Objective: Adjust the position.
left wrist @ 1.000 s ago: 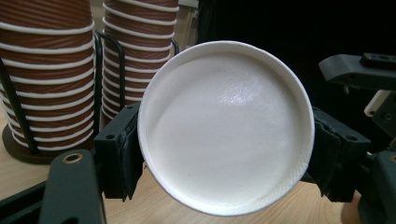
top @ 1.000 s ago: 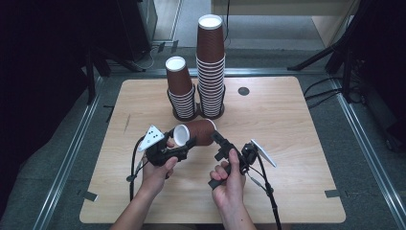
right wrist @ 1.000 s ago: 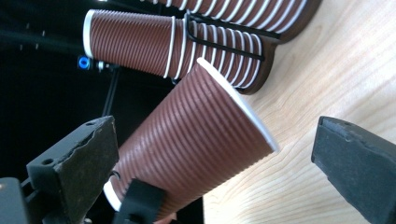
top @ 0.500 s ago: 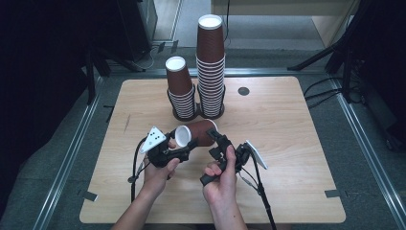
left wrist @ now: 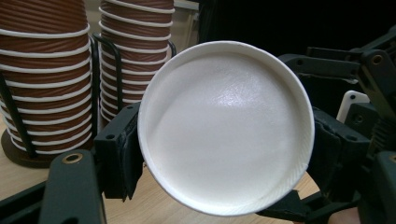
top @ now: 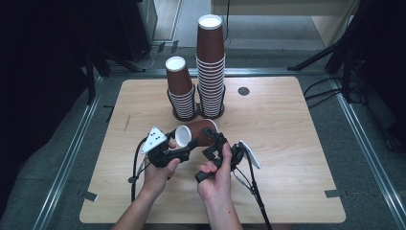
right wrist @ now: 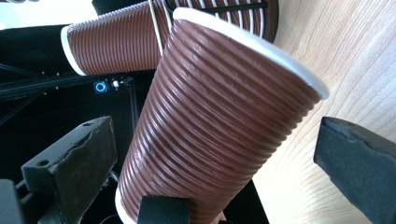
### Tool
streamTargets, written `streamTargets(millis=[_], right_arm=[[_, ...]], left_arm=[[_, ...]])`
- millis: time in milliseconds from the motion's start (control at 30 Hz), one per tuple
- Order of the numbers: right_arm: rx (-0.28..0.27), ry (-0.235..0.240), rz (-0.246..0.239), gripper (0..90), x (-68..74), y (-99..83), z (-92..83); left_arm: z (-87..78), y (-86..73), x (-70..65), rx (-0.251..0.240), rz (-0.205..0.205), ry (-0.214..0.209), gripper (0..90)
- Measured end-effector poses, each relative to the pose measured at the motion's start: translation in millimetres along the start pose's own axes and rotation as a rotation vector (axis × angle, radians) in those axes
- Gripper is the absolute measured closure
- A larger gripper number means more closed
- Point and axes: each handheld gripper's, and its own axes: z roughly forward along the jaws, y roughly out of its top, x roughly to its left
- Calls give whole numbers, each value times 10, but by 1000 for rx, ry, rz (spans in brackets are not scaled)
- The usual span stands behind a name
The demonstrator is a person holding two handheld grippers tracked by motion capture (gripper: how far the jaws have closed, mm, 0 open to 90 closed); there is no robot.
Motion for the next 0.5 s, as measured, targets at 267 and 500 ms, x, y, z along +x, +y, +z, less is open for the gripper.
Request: streamTargets(millis=[267, 500], right_arm=[[-1, 20, 71, 0, -5, 52, 87], [18, 9, 123, 0, 8, 121, 177]], left_arm=[[-3, 3, -14, -2, 4, 2, 235], [5, -4, -12, 1, 9, 4, 236]])
